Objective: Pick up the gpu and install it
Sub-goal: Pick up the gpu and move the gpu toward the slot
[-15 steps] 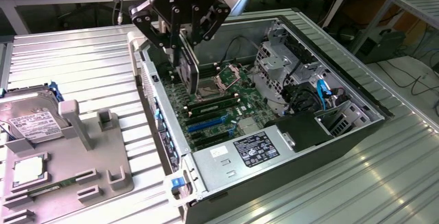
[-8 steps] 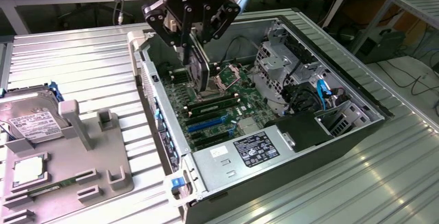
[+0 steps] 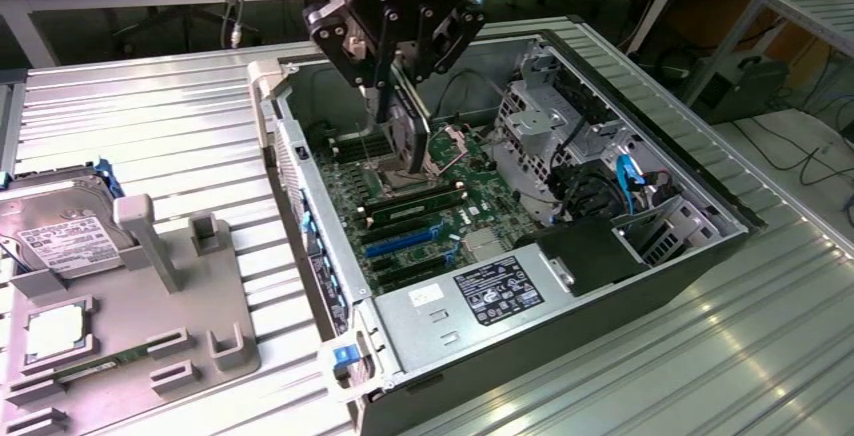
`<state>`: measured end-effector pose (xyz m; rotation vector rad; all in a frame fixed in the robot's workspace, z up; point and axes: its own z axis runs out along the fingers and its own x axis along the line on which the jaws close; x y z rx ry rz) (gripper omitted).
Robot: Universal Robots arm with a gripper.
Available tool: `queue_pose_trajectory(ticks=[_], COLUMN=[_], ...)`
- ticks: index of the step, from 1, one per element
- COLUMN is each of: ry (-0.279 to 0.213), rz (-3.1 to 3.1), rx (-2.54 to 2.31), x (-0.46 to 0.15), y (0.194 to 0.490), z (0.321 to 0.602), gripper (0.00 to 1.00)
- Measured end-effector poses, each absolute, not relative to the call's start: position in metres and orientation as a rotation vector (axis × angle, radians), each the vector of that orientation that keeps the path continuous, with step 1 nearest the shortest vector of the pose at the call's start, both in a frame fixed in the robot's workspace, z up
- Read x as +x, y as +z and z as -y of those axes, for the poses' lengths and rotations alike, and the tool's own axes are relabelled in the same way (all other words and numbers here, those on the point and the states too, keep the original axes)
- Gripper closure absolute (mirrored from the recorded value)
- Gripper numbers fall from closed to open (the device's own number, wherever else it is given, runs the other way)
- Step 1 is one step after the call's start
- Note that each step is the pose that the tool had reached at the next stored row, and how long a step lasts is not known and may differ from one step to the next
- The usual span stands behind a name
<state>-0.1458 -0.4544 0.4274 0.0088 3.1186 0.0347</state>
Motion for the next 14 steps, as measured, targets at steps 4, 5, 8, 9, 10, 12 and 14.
queue_pose_trajectory(ticks=[4, 5, 8, 9, 10, 12, 14], ry=[0.035, 0.035, 0.035, 0.035, 0.035, 0.035, 0.035], rz=[-3.119, -3.119, -3.119, -3.119, -3.119, -3.119, -3.119], rx=[0.009, 0.009, 0.009, 0.009, 0.009, 0.01, 0.01], x=[-0.138, -0.136, -0.126, -0.124, -0.121, -0.116, -0.112], y=[0.427, 0.427, 0.427, 0.427, 0.427, 0.427, 0.427], z=[0.454, 0.454, 0.454, 0.454, 0.454, 0.454, 0.454], gripper=[0.72, 0.72, 0.72, 0.72, 0.72, 0.72, 0.72])
